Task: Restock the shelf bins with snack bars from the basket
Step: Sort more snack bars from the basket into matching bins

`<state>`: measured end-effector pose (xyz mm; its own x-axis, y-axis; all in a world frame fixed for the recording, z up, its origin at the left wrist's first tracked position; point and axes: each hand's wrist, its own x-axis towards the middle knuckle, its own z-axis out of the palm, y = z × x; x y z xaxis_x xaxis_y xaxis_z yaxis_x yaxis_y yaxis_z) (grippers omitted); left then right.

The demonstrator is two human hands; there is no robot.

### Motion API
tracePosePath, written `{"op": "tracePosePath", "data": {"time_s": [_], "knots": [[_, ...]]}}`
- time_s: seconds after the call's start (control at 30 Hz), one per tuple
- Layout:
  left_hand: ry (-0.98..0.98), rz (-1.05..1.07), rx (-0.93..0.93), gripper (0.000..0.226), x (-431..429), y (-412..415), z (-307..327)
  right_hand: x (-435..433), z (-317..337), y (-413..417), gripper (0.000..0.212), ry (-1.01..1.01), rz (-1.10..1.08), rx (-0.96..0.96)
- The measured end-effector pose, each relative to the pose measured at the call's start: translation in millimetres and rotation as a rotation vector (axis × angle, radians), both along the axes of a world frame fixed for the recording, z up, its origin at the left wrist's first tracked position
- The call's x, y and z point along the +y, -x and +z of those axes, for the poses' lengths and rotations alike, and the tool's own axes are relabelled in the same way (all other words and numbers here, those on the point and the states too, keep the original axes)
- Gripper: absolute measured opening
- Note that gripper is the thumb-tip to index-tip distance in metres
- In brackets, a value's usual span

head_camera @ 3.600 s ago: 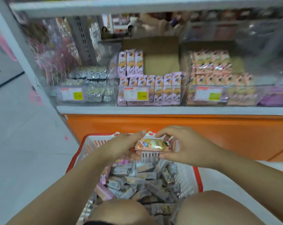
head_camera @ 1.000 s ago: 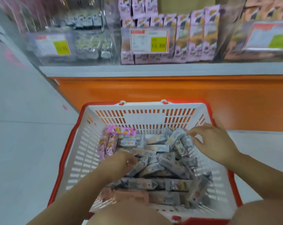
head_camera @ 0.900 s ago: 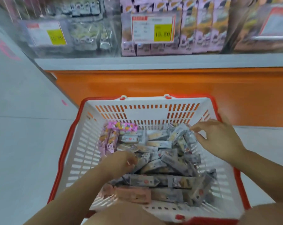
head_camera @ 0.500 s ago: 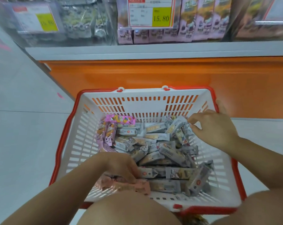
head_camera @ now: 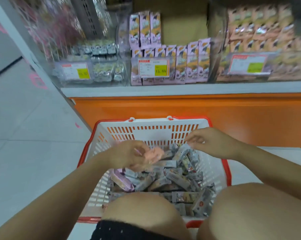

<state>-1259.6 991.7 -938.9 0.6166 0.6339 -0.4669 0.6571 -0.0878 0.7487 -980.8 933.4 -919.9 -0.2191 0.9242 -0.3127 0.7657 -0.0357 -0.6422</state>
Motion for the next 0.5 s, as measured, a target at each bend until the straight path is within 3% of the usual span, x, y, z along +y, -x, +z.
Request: {"op": "tracePosePath", "data": {"time_s": [0.13, 0.27, 0.4, 0.5], "knots": [[-0.503, 0.019, 0.02, 0.028, 4, -32, 67, -8, 68, 11, 0.018, -0.009, -0.1, 0.267], [-0.883, -0.119, -0.052, 0.032, -14, -79, 126, -17, 112, 15, 0.044, -0.076, -0.228, 0.395], [-1.106, -0.171, -0.099, 0.032, -30, -124, 155, -31, 129, -3, 0.023, -0.37, -0.35, 0.351], [-1.055, -0.054, -0.113, 0.049, -36, -141, 164, -48, 139, -25, 0.026, -0.524, -0.406, 0.369]]}}
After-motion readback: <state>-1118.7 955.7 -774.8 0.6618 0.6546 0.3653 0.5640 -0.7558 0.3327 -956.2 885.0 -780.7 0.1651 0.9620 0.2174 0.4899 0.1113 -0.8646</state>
